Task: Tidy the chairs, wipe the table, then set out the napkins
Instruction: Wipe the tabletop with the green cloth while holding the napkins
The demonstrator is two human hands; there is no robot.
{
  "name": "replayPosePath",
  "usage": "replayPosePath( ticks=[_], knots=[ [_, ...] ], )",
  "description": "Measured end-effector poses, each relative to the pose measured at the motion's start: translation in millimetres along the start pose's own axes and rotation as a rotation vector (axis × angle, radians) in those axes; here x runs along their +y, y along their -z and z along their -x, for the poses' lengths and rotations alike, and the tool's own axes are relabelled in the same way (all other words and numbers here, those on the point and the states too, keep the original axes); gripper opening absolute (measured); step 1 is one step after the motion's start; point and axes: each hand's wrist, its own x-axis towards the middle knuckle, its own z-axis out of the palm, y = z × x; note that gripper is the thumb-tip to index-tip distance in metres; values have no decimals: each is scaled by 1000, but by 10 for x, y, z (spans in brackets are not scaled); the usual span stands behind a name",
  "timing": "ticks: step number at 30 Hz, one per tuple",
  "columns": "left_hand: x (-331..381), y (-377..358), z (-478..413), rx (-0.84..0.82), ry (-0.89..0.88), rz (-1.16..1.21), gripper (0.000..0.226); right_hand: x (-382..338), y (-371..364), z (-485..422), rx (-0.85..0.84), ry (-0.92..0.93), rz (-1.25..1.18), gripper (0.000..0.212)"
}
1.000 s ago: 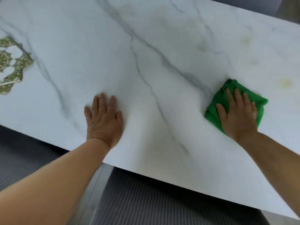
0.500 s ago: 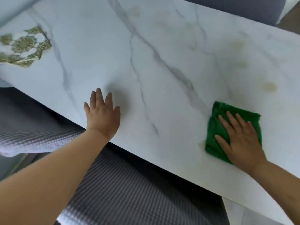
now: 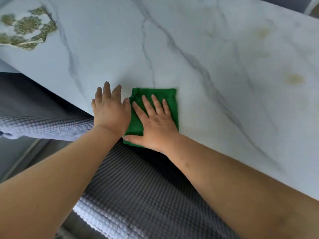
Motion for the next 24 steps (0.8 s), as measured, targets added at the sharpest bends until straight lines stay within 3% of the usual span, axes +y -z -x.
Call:
replayPosePath(
  ticks=[8, 16, 21, 24],
  knots=[
    [513, -266, 383, -37, 133, -58, 54, 723, -94, 1017, -34, 197, 71, 107],
    [1688, -820, 922, -3, 235, -10, 53, 2364, -95, 2481, 9, 233, 70, 87],
    [2080, -1178, 1138, -4, 270, -61, 58, 3437, 175, 2387, 37, 64, 119, 83],
    [2071, -1271, 1144, 21, 278, -126, 61, 3767, 356, 1817, 99, -216, 129, 85]
  ],
)
